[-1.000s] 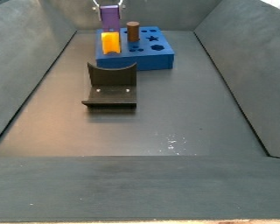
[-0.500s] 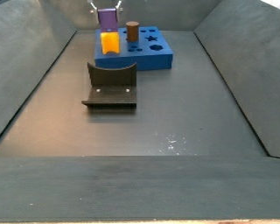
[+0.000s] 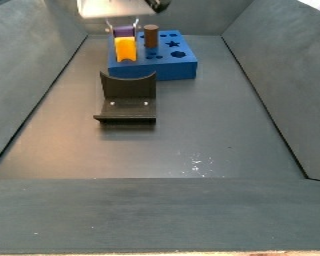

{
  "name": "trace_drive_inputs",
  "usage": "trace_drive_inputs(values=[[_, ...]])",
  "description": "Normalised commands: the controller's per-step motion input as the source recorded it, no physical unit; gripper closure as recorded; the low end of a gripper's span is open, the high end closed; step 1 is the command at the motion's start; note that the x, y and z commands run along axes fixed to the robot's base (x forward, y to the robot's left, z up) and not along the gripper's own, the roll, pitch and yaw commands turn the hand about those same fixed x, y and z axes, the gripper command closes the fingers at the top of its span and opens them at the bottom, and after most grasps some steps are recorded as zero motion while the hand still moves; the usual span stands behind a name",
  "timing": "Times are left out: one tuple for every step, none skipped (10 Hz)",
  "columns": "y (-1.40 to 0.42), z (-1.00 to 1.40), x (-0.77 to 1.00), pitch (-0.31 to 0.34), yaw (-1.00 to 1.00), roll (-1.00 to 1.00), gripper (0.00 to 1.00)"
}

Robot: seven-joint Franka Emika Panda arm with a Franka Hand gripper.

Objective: Pick up the double-square object. Move up. Rotate the double-square object. Place the double-square object on the fixture. Regrasp the double-square object. Move to above the board. Insert the double-square object.
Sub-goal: Insert the double-square object.

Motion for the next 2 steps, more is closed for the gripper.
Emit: trace_drive_inputs(values=[[0.02,0.00,0.00,0.000,0.00,-0.03,1.00],[0.00,0.00,0.00,0.000,0.00,0.00,1.00]])
